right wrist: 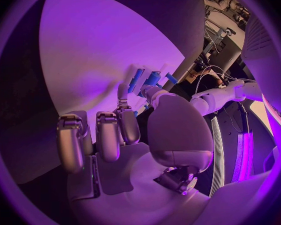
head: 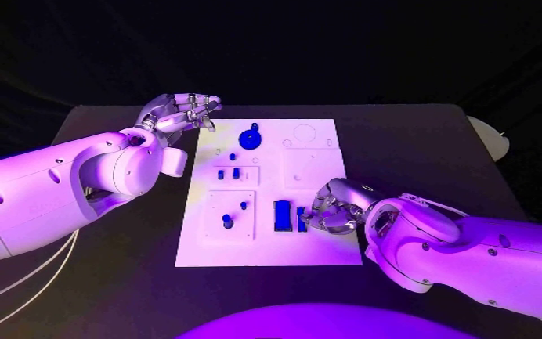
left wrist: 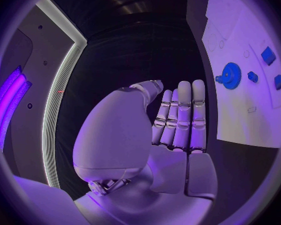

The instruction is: Assemble the parts on the task board

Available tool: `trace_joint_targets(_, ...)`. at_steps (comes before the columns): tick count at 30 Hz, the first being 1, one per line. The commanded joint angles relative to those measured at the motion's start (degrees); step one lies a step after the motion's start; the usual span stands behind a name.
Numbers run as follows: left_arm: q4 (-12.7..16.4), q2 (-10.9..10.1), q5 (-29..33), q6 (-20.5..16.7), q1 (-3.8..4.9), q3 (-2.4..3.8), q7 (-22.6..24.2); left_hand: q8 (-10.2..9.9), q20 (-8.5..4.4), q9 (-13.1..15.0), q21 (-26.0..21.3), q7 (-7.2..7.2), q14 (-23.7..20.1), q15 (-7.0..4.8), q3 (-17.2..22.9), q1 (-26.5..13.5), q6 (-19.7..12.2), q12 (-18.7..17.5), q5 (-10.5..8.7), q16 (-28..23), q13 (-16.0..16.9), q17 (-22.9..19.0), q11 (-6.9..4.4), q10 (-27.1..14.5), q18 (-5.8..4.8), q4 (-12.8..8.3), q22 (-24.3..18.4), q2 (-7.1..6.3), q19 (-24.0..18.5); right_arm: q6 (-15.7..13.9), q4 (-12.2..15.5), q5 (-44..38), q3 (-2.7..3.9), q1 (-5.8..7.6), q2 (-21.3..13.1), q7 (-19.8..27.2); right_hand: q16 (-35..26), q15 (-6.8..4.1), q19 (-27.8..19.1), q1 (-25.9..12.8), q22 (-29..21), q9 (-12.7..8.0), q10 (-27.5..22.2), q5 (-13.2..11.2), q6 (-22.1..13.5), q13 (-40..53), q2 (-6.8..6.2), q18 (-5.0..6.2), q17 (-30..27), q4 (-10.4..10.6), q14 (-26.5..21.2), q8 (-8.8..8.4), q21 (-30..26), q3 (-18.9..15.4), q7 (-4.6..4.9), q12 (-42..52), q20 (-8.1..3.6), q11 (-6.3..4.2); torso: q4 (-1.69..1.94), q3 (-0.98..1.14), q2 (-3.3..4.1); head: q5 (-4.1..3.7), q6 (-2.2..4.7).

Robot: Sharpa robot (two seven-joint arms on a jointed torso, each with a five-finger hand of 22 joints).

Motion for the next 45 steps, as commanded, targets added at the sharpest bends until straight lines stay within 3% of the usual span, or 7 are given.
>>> trace_joint_targets(1, 0.02, 0.08, 0.14, 0.98, 0.03, 0.04, 0.82, 0.31, -0.06, 0.10, -0.39, 0.12, -0.32, -0.08, 0.16, -0.30, 0.26, 0.20, 0.06, -0.21, -0.06, -0.08, -0.06, -0.35, 0.32, -0.01, -0.09, 0.05, 0.50, -1.42, 0.27, -0.05, 0.01, 0.09, -0.45, 2.79, 0.12, -0.31, 5.99, 0.85, 15.06, -0.09, 0.34, 0.16, -0.03, 6.08, -0.05, -0.38, 7.64, -0.03, 4.43, -0.33, 0.25, -0.41, 0.19, -0.34, -0.35, -0.08, -0.05, -0.01, -0.05, -0.06, 0.35)
trace_joint_targets(12, -1.94, 0.81, 2.43, 2.08, -0.44, -0.16, 4.92, 0.27, 0.19, 0.40, -2.62, -0.45, -1.68, -0.11, -1.77, -2.43, -0.19, 1.92, -0.14, -1.40, 0.09, -1.09, -0.52, 0.92, 0.27, 1.64, -1.31, -0.59, -0.23, -10.43, -7.42, 31.03, 0.06, 5.38, -1.81, 33.69, -3.62, 1.36, 2.72, 10.33, 12.55, -1.45, -6.48, -2.24, -5.27, -1.47, 0.40, 1.38, 0.90, -1.26, 2.54, -3.93, -7.81, -0.39, 2.69, -12.99, 0.98, 2.02, -0.23, -0.33, -1.27, -0.58, 2.41)
trace_joint_targets(20, -5.46, 2.03, 6.86, 2.53, -1.72, -0.25, 7.86, 1.19, 2.78, 1.76, -17.45, -1.07, -1.72, 0.88, -3.69, -2.32, 0.18, -2.45, -0.39, -20.09, -2.44, -8.23, -1.25, 7.35, 0.45, 4.58, -10.98, -0.96, -2.97, -7.02, -21.36, 54.37, 0.21, 8.66, 2.96, 50.26, -36.39, 3.91, -18.73, 16.89, -9.47, -2.77, -23.25, -7.02, -9.05, -27.79, 0.90, 9.92, -36.43, -0.78, -13.17, -7.18, -60.58, 1.42, 5.47, -48.06, 3.42, 4.62, -0.86, -0.88, -3.08, -0.97, 5.44)
trace_joint_targets(40, -18.12, 10.36, 9.00, 0.19, -3.25, -0.21, 11.62, -2.16, 6.41, -0.61, -42.63, -1.88, -7.76, 4.73, -7.57, 0.52, -1.41, -18.89, -0.11, -46.38, -2.40, -13.96, 1.65, 6.96, -1.90, 4.50, -30.24, 0.90, -4.93, 5.00, -47.84, 72.16, 1.27, 8.41, 18.34, 60.56, -72.97, 10.91, -27.07, 17.75, -45.37, -10.55, -22.86, -9.74, -9.25, -65.25, 2.45, 10.17, -57.31, -4.40, -25.87, -14.89, -86.24, 5.46, 8.50, -72.20, 10.72, 9.76, -0.12, -0.29, -5.41, 0.01, 11.45)
trace_joint_targets(41, -17.62, 9.77, 8.82, 0.73, -3.04, -0.26, 9.46, -16.27, -10.24, -14.75, -51.81, -11.74, -54.15, -4.83, -30.68, -25.24, -49.56, -23.25, -13.20, -63.39, -6.04, -21.64, -8.91, -49.05, -10.19, -11.15, -44.31, 12.90, -47.30, 0.93, -46.93, 69.02, 1.21, 8.64, 17.90, 57.55, -86.70, 4.21, -84.01, -5.57, -74.94, -34.89, -41.20, -18.98, -58.87, -74.91, 11.08, -0.38, -74.91, -16.35, -43.54, -23.35, -89.75, -20.38, -3.16, -75.83, -2.07, 0.82, -0.59, -0.53, -5.10, -0.28, 11.36)
trace_joint_targets(43, -17.36, 9.74, 8.73, 0.39, -3.12, -0.23, 9.51, -16.27, -10.24, -14.75, -51.81, -11.74, -54.15, -4.83, -30.68, -27.84, -49.56, -23.25, -13.20, -63.39, -6.04, -21.64, -8.91, -49.05, -10.19, -11.15, -44.31, 12.90, -47.30, 0.65, -46.59, 69.20, 1.31, 8.53, 17.82, 57.64, -86.70, 4.21, -84.01, -8.34, -74.94, -34.89, -43.06, -18.98, -58.87, -74.91, 11.08, -0.38, -74.91, -16.35, -84.12, -23.35, -89.75, -20.38, -3.16, -75.83, -2.07, 0.82, -0.61, -0.49, -5.27, -0.16, 11.41)
trace_joint_targets(45, -16.57, 9.62, 8.46, -0.66, -3.36, -0.15, 9.65, -16.27, -10.24, -14.75, -51.81, -11.74, -54.15, -4.83, -30.68, -32.70, -49.56, -23.25, -13.20, -63.39, -6.04, -21.64, -8.91, -49.05, -10.19, -11.15, -44.31, 12.90, -47.30, -0.20, -45.54, 69.77, 1.64, 8.19, 17.58, 57.93, -86.70, 4.21, -84.01, -12.87, -74.94, -34.89, -83.62, -18.98, -58.87, -74.91, 11.08, -0.38, -74.91, -16.35, -84.12, -23.35, -89.75, -20.38, -3.16, -75.83, -2.07, 0.82, -0.66, -0.36, -5.80, 0.20, 11.56)
